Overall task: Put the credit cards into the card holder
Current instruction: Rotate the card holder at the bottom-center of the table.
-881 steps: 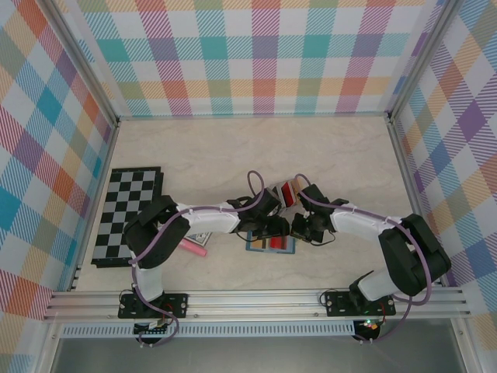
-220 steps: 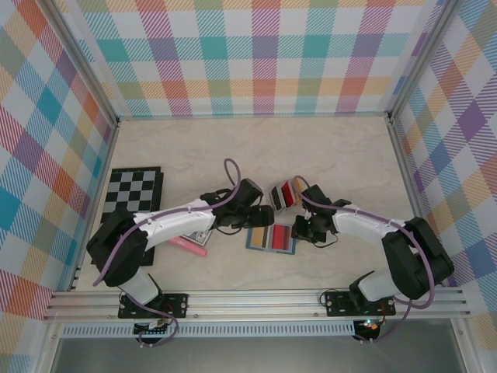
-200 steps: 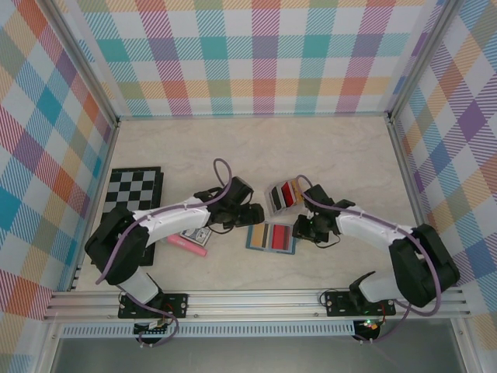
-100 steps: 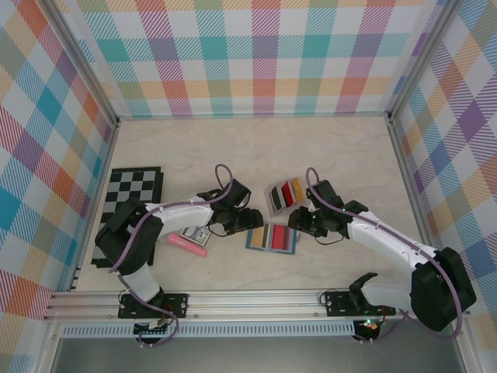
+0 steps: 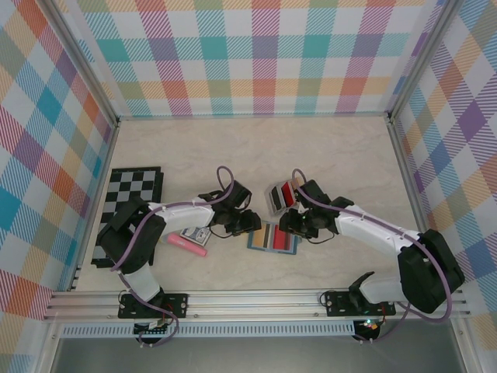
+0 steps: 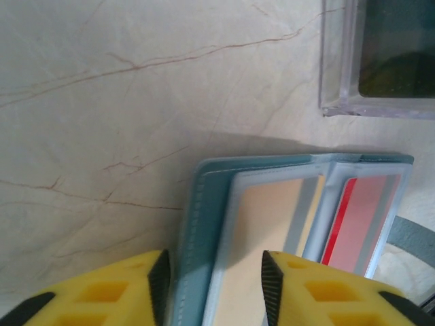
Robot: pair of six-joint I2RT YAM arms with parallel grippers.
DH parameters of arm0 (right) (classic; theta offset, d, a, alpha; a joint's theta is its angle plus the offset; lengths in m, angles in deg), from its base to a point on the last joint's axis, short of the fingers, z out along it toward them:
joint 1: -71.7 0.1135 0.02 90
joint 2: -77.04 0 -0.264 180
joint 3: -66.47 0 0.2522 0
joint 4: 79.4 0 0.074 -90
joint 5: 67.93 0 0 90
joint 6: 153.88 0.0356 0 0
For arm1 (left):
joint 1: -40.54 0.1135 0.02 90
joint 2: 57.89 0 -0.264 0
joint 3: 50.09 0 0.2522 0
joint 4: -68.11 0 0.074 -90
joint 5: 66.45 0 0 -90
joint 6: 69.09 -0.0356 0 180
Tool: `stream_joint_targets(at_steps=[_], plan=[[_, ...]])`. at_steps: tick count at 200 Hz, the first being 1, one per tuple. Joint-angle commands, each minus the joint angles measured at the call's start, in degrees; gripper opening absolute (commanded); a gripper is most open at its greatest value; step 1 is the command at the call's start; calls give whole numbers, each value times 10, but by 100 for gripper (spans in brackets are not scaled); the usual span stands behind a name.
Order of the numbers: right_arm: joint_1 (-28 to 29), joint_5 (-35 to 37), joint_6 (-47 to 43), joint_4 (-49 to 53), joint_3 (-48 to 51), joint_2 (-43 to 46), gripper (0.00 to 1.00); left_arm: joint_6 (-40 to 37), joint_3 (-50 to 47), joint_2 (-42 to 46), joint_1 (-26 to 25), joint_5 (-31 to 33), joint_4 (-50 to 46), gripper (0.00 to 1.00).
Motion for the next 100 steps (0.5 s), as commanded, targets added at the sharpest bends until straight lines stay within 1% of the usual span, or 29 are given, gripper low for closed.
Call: stream_joint_targets(at_steps=[1, 9, 28, 50, 68, 78, 100], plan=[[2, 48, 1, 39, -39, 6, 44, 3, -11, -4, -13, -11, 4, 33], [1, 65, -13, 55, -54, 4, 43, 6, -13, -2, -16, -10, 5, 30], [0, 101, -51, 92, -103, -13, 41, 11, -19, 3, -24, -4, 5, 27], [0, 109, -98, 119, -168, -58, 37, 25, -32, 11, -31, -4, 18, 26], [1, 117, -124, 131, -215, -105, 32, 30, -36, 22, -37, 2, 17, 26], [2, 121, -138, 137, -238, -130, 30, 31, -36, 30, -39, 13, 12, 27], [10, 184, -157, 164, -294, -185, 31, 29, -36, 51, -39, 45, -8, 31]])
